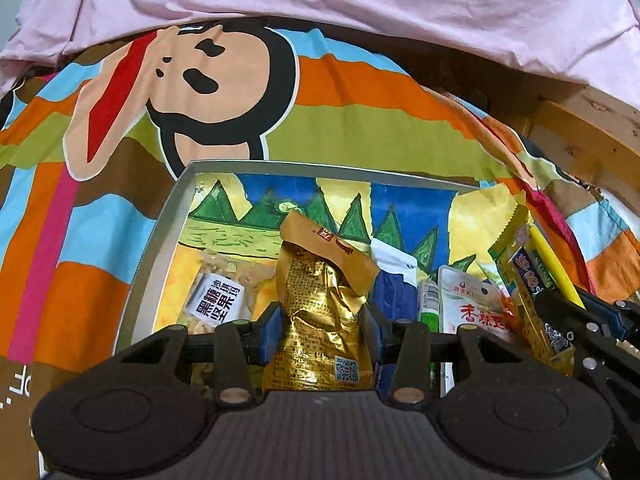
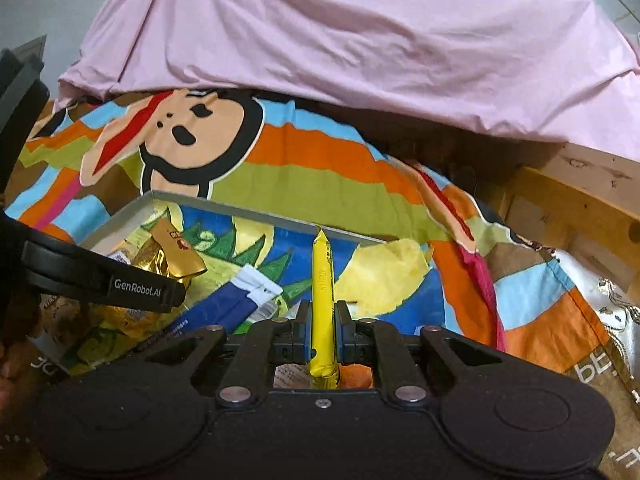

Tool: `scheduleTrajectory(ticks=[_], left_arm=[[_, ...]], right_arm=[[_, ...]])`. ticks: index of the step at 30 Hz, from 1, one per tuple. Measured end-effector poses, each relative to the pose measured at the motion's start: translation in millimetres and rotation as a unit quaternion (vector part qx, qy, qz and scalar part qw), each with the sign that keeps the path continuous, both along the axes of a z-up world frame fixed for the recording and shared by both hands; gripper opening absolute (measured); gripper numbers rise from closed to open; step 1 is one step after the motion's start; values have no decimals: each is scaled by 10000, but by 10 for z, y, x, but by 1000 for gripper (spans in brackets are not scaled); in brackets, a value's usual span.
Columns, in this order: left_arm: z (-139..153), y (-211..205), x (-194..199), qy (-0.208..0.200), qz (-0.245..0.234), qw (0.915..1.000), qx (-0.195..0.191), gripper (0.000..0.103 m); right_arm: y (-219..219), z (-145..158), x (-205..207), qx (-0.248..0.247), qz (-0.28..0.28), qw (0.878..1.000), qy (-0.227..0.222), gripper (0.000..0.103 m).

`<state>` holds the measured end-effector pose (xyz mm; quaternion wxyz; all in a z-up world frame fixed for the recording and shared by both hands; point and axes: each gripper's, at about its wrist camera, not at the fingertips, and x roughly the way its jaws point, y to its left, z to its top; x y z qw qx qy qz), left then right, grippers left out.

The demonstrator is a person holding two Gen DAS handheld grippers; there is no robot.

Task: Organize snacks
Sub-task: 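Carry the gold packet with the left tool into the tray while the right tool carries the yellow bar, then open both tools to drop the packet and bar into the tray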

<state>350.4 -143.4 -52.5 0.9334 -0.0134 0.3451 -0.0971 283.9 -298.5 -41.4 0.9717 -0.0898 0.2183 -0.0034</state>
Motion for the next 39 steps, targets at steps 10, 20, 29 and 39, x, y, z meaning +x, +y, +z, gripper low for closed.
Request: scheduleTrajectory(ticks=[10, 20, 29, 39], left_arm=[[-42, -9, -10, 194, 12, 9998, 59, 47], [-42, 37, 1, 350, 55, 9994, 13, 48], [-14, 44, -8, 493, 70, 9988, -26, 54], [240, 133, -173, 281, 202, 9991, -238, 81]], right_arm=[[24, -95, 44, 69, -2, 9994, 333, 12], [51, -103, 58, 300, 170, 9982, 499, 18], [29, -143, 82, 645, 291, 9950, 700, 46], [-65, 73, -94, 863, 222, 9951, 435, 75]])
